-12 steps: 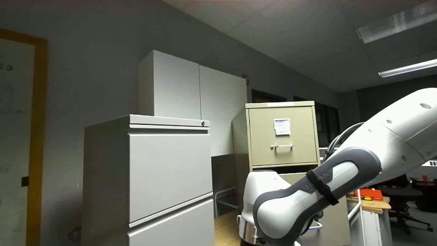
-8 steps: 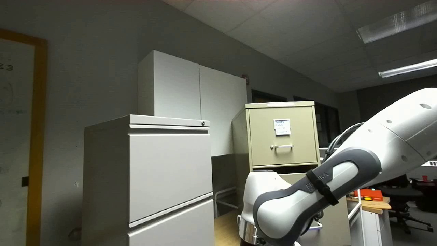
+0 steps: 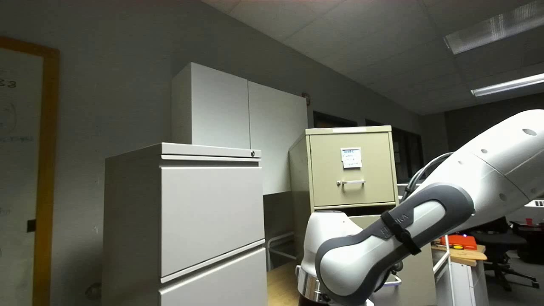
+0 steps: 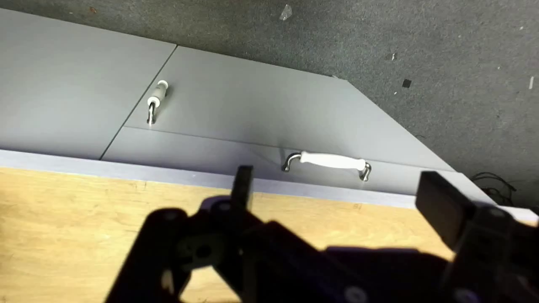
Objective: Close the open drawer
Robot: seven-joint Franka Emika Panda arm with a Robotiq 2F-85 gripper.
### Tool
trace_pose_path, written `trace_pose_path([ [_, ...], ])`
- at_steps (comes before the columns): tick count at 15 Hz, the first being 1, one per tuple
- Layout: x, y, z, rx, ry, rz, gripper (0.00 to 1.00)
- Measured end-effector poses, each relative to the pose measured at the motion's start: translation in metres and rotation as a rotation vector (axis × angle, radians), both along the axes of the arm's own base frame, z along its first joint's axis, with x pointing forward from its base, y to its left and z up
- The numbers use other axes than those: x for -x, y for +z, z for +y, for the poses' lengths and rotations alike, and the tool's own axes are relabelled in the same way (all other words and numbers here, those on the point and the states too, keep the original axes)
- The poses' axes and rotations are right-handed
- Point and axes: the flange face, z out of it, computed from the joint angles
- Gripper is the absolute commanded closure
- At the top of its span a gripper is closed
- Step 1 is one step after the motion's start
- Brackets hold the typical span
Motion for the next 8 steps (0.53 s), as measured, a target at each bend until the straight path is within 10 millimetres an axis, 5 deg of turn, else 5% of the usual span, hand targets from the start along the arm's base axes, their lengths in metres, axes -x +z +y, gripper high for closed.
trace_pose_path([
  [4,-0.010,0.016,-0.016,-0.020,-0.089,-0.095,0.43],
  [8,-0.017,0.039,-0.053,-0.044,-0.230,-0.205,0.75],
])
